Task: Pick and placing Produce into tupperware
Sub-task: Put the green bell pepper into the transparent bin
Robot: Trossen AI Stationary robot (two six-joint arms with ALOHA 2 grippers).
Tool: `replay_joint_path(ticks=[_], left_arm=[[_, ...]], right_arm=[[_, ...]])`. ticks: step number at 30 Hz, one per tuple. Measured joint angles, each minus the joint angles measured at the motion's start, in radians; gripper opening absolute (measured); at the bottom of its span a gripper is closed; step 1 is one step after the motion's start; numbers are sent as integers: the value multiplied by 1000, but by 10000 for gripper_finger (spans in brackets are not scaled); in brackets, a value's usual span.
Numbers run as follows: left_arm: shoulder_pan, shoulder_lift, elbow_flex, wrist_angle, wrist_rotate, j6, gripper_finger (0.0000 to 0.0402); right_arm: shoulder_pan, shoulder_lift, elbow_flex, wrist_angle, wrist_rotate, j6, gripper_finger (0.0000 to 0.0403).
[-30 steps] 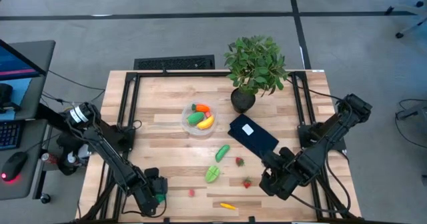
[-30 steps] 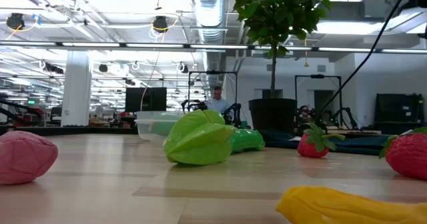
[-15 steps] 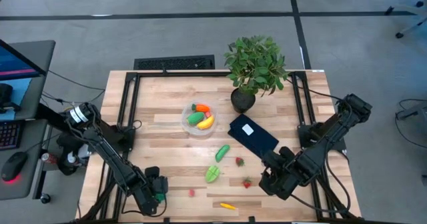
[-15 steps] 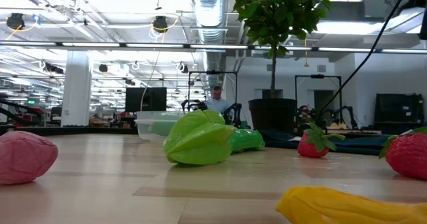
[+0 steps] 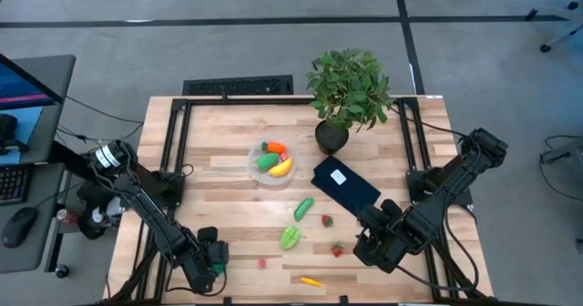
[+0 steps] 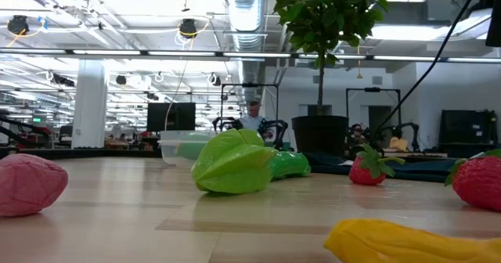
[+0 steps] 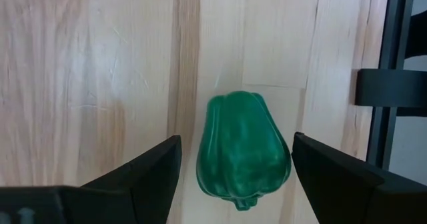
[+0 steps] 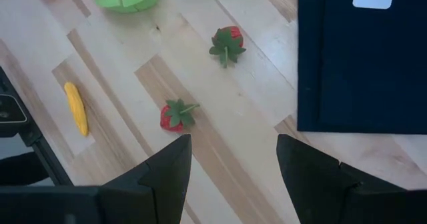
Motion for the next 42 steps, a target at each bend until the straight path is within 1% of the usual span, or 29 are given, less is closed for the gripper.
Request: replay_joint_path(ticks=[5,19,25,35,42], left_arm=[[0,0,0,-4,-1,17,272],[-1,5,0,-15,-24,23,272],[-11,59,0,16,10,12,272],[-11,64,0,14,8,-28,272],[-11,64,0,18,8,-40,249]], right_arm=[[0,0,0,0,18,0,214],[0,0,0,0,18,0,214],[0,0,0,1,18,8,214],[0,0,0,2,17,19,214],[0,0,0,4,17,19,214]])
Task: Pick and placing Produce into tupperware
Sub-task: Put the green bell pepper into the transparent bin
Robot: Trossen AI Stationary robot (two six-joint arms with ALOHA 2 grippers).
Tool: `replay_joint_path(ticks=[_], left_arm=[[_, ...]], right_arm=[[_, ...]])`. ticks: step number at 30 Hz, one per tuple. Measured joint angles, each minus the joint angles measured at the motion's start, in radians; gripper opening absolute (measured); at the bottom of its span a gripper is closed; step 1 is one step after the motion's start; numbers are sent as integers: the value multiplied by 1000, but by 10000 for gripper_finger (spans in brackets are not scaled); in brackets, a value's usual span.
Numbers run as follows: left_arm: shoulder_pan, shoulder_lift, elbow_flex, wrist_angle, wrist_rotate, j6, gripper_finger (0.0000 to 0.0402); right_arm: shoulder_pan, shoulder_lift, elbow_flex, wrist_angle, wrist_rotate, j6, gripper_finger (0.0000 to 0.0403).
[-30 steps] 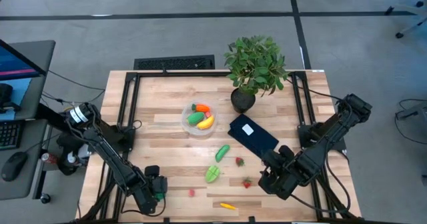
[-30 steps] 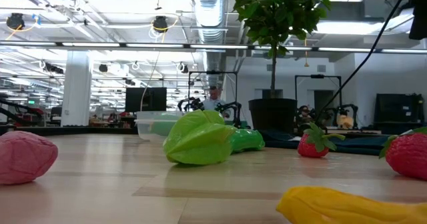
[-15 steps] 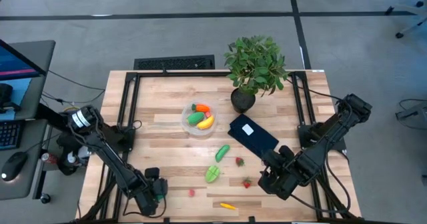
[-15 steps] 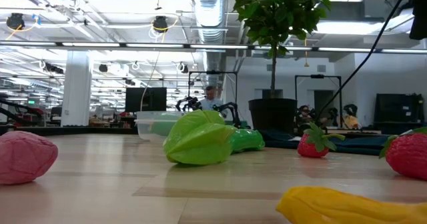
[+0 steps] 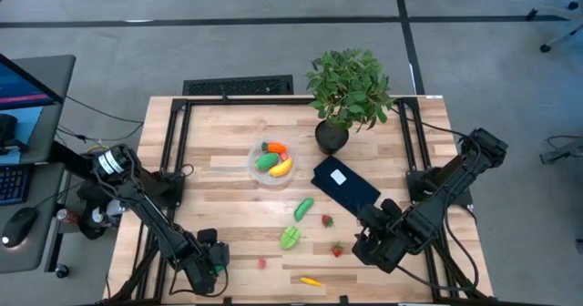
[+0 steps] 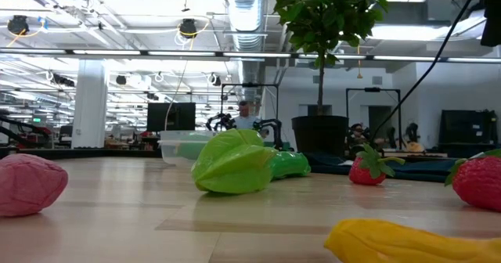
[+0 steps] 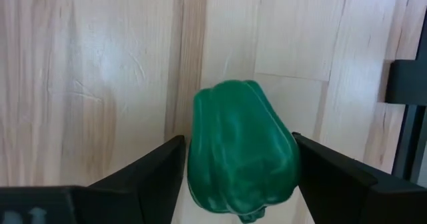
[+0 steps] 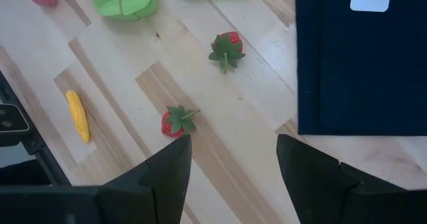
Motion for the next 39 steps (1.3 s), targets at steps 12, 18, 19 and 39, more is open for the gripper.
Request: replay_joint_path(ticks=[12,18,19,39], left_arm=[[1,0,6,-2,1,-1,232],[25,0,37,-17,1,33,235],[31,0,44,-23,-1,41,235],[299,0,221,-293,-112,460,236]], right_arm=[[0,0,0,21,0,0,214],[-2,0,0,24,0,0,214],[-2,0,0,25,0,0,214],[0,0,0,31,18,-1,214]])
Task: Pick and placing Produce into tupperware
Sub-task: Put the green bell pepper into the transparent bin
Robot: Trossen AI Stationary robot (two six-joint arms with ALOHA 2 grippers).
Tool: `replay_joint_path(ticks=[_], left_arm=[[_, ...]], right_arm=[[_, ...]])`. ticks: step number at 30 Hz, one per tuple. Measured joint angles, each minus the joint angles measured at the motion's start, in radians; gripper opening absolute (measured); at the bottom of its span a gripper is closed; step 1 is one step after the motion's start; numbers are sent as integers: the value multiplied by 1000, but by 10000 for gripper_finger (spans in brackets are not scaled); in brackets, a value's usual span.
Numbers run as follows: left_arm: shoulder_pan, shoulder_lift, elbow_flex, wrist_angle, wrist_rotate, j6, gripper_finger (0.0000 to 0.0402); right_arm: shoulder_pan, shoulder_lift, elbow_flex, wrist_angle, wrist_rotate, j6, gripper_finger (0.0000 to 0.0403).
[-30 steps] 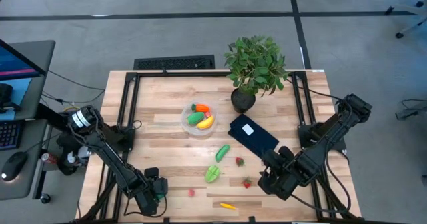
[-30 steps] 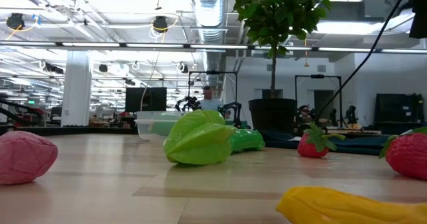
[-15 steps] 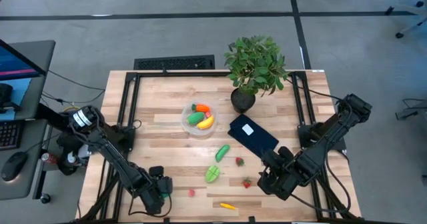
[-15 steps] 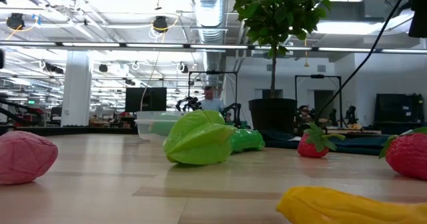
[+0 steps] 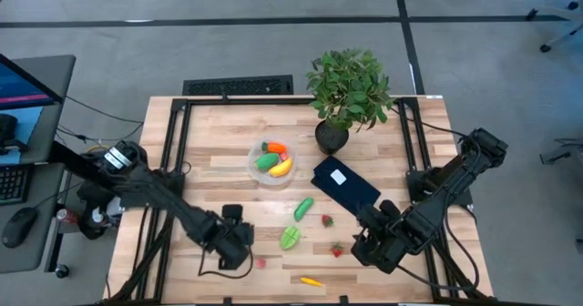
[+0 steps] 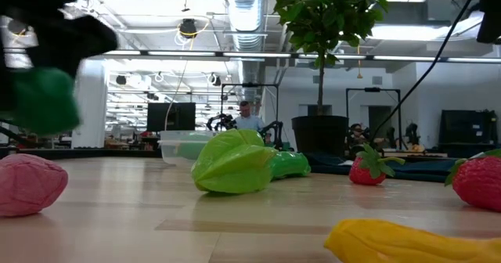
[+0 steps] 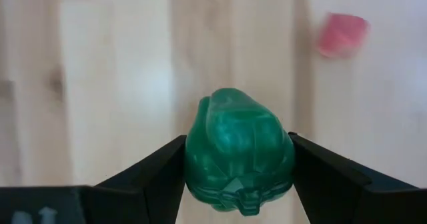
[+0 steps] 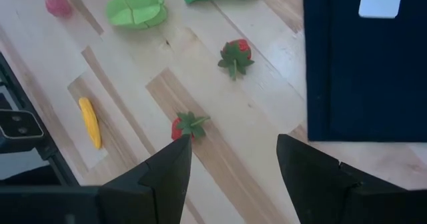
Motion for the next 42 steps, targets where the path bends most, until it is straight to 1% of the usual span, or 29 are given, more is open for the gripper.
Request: replay_joint_path(ticks=[7,12,17,26,31,34,42], left_arm=[[92,0,0,-2,2,117,236],[136,0,0,-1,7,154,236],[163,0,3,1,10,154,236],[162,0,31,-67,5,123,236],[176,0,67,-72,-64,114,236],[201,0,104,-113,-122,133,235],[307,0,179,-191,-279,234,235]], right_arm=[[6,0,0,-1,14,0,214],[21,0,0,-4,36,-1,214],[38,0,0,-13,37,-3,214],[65,0,0,-22,35,-27,214],[65,0,0,-36,35,-29,214],[64,0,0,-36,35,-38,214],[64,0,0,-34,38,-45,214]])
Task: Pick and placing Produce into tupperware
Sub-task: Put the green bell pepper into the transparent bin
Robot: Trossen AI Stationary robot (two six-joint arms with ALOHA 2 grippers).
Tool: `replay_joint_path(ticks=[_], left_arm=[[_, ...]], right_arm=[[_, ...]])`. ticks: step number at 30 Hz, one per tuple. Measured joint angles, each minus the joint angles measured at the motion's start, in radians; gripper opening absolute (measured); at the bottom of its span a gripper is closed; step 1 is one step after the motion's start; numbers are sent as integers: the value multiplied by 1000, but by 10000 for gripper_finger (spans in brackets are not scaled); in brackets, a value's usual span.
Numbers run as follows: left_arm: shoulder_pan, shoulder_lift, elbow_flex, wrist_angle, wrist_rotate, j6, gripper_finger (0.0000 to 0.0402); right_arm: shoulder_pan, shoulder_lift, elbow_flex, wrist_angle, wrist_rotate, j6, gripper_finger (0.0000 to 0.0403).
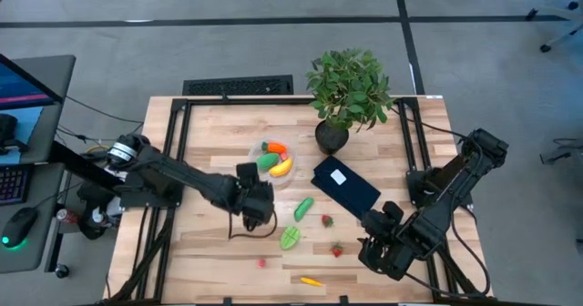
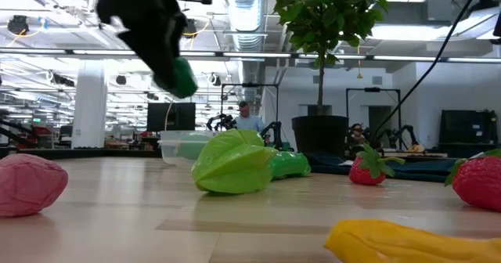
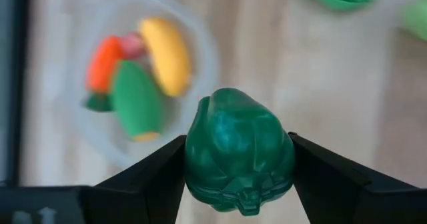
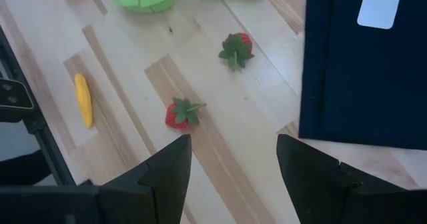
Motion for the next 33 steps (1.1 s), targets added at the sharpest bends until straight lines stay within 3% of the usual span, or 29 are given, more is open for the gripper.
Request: replay_joint_path(ticks=[7,15,33], left_arm=[[114,0,5,2,-77,80,235],[230,0,5,81,-84,167,235],[380,0,-25,382,49,288,235]], right_arm=[[0,0,0,5,22,27,214],[0,0,0,15,49,45,214],[0,2,0,32,111,64,214]])
